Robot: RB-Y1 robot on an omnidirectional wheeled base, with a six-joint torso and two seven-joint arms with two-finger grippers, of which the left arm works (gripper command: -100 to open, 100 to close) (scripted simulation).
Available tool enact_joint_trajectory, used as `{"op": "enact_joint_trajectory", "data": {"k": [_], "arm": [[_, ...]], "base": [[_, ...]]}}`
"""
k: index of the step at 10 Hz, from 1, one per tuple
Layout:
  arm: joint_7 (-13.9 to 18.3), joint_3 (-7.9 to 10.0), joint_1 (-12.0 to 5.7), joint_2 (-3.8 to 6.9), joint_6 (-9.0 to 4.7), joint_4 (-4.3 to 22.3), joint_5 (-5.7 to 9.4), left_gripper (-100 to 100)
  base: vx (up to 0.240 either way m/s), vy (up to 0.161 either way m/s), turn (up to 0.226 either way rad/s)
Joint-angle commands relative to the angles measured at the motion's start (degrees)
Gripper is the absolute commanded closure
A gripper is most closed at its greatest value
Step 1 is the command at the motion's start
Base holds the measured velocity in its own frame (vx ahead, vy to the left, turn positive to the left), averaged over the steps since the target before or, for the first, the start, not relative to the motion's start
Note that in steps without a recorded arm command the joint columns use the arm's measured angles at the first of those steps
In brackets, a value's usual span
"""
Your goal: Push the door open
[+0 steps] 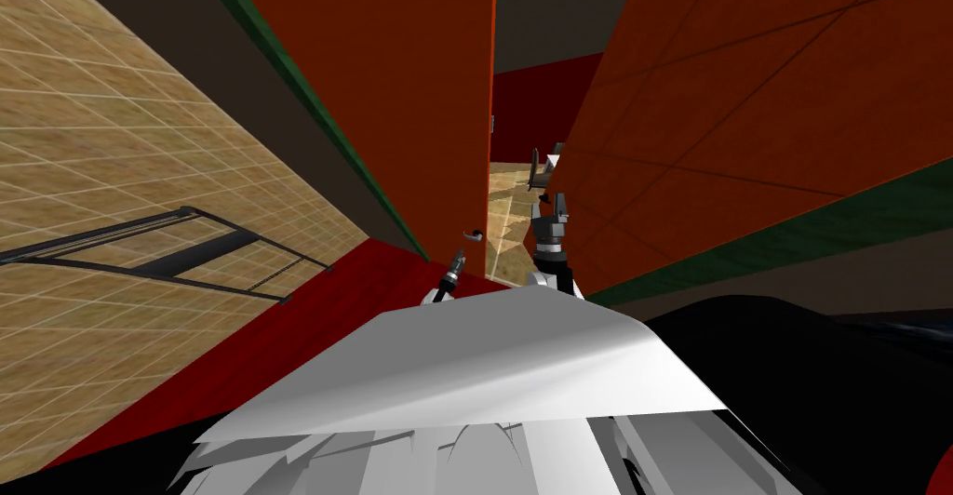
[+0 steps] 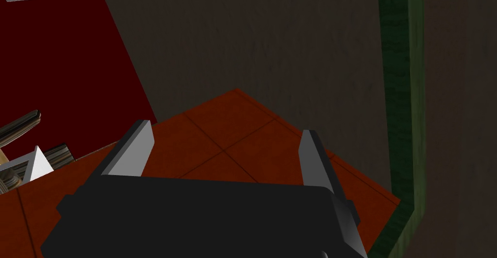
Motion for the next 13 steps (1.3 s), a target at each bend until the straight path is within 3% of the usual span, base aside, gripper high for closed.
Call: {"op": "enact_joint_trajectory", "data": {"k": [1, 5, 9, 10, 11, 13], "arm": [[-0.2, 0.18, 0.02, 0.87, -0.1, 0.15, 0.09, -100], [-0.7, 0.63, 0.07, 1.28, -0.36, 0.54, 0.32, -100], [-1.2, 1.08, 0.12, -0.48, -0.62, 0.93, 0.55, -100], [-1.23, 1.16, -0.41, -0.3, -0.88, 1.74, 0.6, -100], [-1.23, 1.16, -0.41, -0.3, -0.88, 1.74, 0.6, 100], [-1.23, 1.16, -0.41, -0.3, -0.88, 1.74, 0.6, 100]], "base": [[0.092, -0.03, -0.03], [0.173, -0.093, -0.025], [0.169, -0.074, -0.025], [0.062, -0.027, 0.002], [-0.008, 0.003, 0.002], [-0.015, 0.009, -0.014]]}}
